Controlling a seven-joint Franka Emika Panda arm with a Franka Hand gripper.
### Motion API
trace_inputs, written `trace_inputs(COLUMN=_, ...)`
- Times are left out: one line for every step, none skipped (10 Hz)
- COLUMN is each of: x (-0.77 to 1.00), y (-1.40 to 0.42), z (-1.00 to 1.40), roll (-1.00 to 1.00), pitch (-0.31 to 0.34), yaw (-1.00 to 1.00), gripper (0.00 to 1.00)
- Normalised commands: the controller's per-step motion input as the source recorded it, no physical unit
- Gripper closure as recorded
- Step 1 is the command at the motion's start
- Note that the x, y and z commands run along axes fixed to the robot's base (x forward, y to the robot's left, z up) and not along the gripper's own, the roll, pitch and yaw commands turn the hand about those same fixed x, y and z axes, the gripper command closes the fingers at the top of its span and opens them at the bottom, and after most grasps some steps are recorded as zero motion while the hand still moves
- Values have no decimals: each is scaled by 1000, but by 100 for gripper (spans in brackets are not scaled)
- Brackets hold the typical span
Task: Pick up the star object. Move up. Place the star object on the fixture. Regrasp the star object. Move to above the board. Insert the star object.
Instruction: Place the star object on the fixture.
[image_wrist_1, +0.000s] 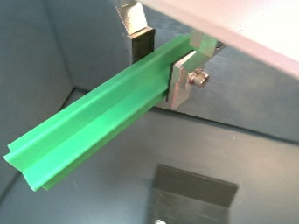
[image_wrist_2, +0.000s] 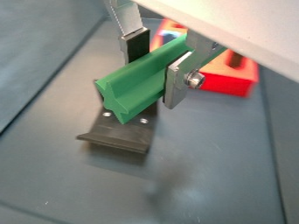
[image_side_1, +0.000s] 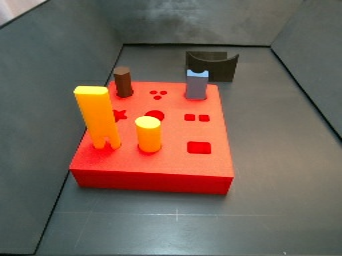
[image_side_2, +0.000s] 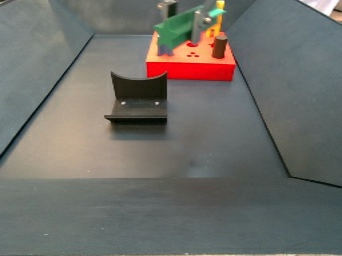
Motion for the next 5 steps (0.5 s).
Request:
trace_inputs(x=1000, y=-124, z=38, roll=-18, pitch=152, yaw=1000, gripper=100)
trace_inputs(x=1000, y=-109, z=39, roll=-21, pitch=167, yaw=1000, gripper=100)
trace_inputs(x=1000, y=-76, z=32, roll=-28, pitch=209, yaw=1000, gripper=100)
trace_inputs(x=980, y=-50, z=29, roll=-37, pitch=260, yaw=1000, gripper=100)
trace_inputs(x=897, y=-32, z=26, roll=-45, pitch=312, yaw=1000, gripper=100)
